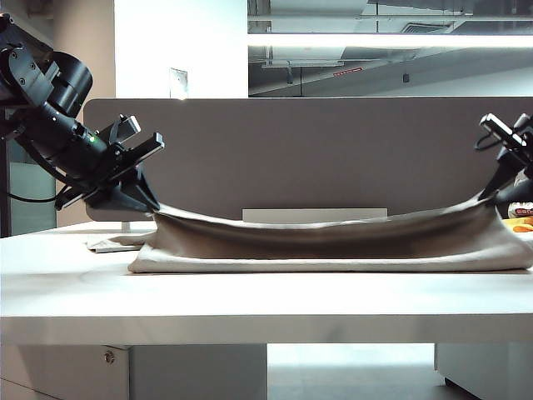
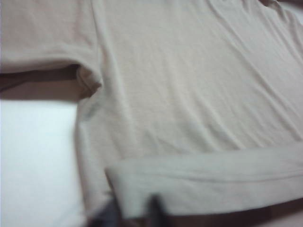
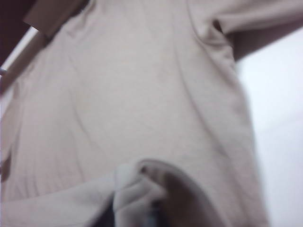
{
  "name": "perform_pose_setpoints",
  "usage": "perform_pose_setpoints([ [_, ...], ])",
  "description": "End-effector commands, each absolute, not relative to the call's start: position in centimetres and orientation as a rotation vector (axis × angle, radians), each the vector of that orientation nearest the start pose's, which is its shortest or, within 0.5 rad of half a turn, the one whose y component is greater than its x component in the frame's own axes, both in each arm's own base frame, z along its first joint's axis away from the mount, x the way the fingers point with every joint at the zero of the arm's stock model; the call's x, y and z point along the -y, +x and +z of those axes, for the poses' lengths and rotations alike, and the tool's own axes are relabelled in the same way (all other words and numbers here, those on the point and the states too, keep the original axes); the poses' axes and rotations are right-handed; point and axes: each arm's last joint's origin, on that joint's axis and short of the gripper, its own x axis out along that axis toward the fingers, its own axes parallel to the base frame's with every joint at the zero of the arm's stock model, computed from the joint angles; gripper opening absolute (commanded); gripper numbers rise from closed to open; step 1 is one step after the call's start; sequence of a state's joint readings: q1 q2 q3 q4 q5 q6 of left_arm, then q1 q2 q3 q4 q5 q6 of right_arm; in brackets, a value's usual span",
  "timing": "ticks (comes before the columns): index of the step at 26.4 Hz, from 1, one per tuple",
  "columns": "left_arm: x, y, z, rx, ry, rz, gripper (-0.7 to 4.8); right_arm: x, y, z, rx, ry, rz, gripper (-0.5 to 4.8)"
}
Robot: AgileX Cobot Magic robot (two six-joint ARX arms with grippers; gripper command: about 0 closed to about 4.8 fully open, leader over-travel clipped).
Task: Fold the bottom side of the T-shirt horizontally towards the center, about one-third of the way, then fold the sleeve back towards the center, creating a straight line along the edge of the T-shirt, and finally fold the bottom of the T-shirt up towards the top, creating a neat rectangle.
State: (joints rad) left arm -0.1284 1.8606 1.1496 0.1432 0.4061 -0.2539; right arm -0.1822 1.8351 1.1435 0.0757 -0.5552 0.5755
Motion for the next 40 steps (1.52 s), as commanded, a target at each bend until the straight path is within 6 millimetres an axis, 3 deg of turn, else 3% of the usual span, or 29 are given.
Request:
perform_pose_setpoints([
  [1, 6.2, 39.8, 19.5, -0.603, -0.298, -0.442, 3.42, 5.6, 39.1, 19.1, -0.672, 0.771, 0.185, 3.39],
  [3, 6.1, 39.8, 19.5, -0.596, -0.291, -0.419, 4.79, 5.7, 39.1, 18.9, -0.673, 0.758, 0.186, 4.25],
  [5, 6.1, 39.8, 19.5, -0.594, -0.288, -0.404, 4.79, 5.7, 39.1, 18.9, -0.670, 0.728, 0.195, 4.76],
  [7, 6.0, 39.8, 19.5, -0.597, -0.289, -0.402, 4.79, 6.0, 39.0, 18.9, -0.669, 0.724, 0.198, 4.77],
  [10, 5.3, 39.5, 19.4, -0.648, -0.309, -0.387, 4.79, 6.1, 38.7, 18.9, -0.697, 0.738, 0.193, 4.69],
  [14, 4.5, 38.9, 18.7, -0.745, -0.326, -0.371, 4.79, 6.5, 38.0, 18.3, -0.770, 0.690, 0.174, 3.59],
  [16, 4.2, 38.7, 18.4, -0.785, -0.337, -0.380, 4.79, 6.6, 37.7, 18.0, -0.809, 0.664, 0.169, 3.34],
  [31, 5.9, 37.7, 17.8, -0.891, -0.322, -0.472, 4.79, 6.6, 36.8, 17.6, -0.902, 0.664, 0.119, 3.32],
  [35, 5.9, 37.5, 17.6, -0.918, -0.325, -0.469, 4.25, 6.5, 36.7, 17.5, -0.916, 0.666, 0.112, 3.32],
  [40, 5.9, 37.3, 17.5, -0.944, -0.332, -0.472, 4.24, 6.5, 36.6, 17.3, -0.937, 0.667, 0.095, 3.32],
])
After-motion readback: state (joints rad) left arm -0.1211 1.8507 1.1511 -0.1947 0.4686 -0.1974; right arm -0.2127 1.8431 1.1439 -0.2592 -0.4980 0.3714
